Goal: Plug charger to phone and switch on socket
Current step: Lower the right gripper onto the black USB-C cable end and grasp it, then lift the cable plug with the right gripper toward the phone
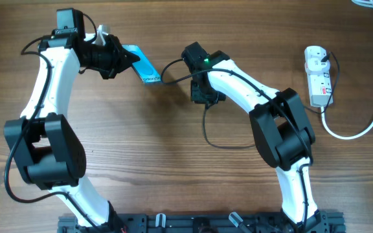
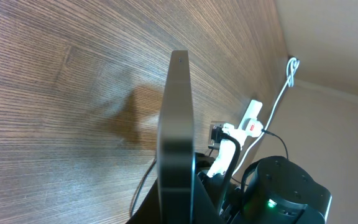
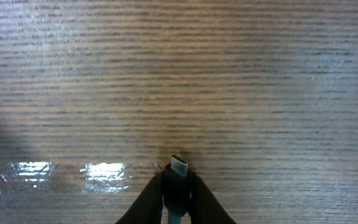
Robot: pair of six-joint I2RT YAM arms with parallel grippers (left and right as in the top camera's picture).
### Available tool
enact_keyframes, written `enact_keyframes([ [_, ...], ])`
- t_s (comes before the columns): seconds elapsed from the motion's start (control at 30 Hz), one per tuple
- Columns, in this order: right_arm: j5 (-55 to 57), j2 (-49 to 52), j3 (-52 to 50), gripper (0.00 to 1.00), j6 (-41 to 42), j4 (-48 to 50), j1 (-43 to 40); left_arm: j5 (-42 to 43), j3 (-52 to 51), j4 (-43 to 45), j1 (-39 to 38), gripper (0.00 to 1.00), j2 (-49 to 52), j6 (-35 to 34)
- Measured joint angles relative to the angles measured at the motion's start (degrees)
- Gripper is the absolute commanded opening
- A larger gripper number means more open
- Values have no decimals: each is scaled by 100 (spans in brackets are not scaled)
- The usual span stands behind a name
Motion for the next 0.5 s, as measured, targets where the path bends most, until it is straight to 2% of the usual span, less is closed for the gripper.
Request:
enact_keyframes([
  [0.23,-264,0,0,17,0,-173,0,0,0,-2,0,4,0,0],
  [0.27,-264,0,0,15,0,-168,0,-2,0,-2,0,4,0,0],
  [0.33,-282,0,0,4,4,-146,0,0,0,-2,0,4,0,0],
  [0.5,-450,0,0,4,26,-83,-50,-2,0,-13,0,4,0,0],
])
